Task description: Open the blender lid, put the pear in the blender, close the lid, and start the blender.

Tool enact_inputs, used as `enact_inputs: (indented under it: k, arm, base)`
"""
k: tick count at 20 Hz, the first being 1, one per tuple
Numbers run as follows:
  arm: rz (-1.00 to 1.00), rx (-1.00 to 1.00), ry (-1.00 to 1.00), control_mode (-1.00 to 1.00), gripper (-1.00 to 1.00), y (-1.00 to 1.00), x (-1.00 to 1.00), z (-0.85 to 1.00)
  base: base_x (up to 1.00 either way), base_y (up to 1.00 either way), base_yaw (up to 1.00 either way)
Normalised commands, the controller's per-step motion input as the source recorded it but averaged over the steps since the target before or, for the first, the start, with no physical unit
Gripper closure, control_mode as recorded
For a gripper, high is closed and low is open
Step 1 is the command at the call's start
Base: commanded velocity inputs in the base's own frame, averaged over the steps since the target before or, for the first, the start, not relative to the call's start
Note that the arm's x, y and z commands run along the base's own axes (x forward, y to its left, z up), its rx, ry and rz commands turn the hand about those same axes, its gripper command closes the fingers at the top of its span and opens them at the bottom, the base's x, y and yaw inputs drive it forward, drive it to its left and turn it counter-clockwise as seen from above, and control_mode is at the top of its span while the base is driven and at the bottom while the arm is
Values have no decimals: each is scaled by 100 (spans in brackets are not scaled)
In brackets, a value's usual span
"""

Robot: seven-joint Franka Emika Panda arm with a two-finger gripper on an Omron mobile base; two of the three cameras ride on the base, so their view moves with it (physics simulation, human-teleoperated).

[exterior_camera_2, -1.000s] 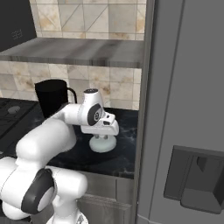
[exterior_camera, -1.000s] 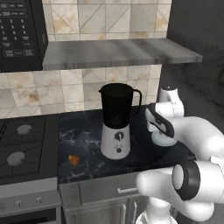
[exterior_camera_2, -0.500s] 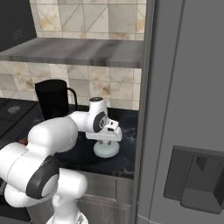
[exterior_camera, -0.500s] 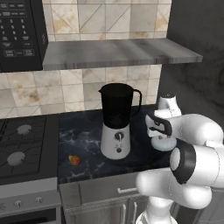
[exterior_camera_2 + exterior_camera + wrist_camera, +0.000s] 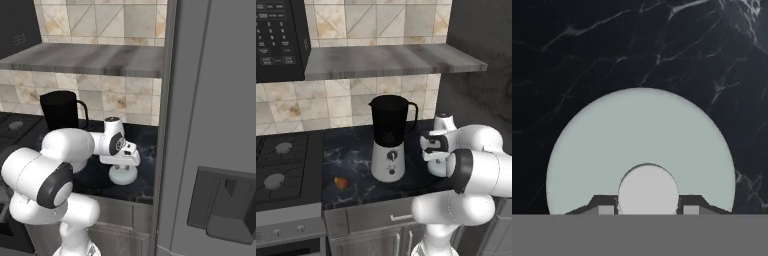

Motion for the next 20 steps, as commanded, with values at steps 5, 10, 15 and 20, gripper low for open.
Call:
enact_inputs:
  k: [5, 10, 15, 20]
  arm:
    - [0, 0, 1, -100, -100, 0, 6, -20]
    - [0, 0, -1, -100, -100, 0, -8, 6]
    - [0, 0, -10, -100, -100, 0, -34, 53]
    - [0, 0, -16, -100, -100, 7, -45, 60]
  base:
    - [0, 0, 0]
    - [0, 0, 0]
    - [0, 0, 0]
    - [0, 0, 0]
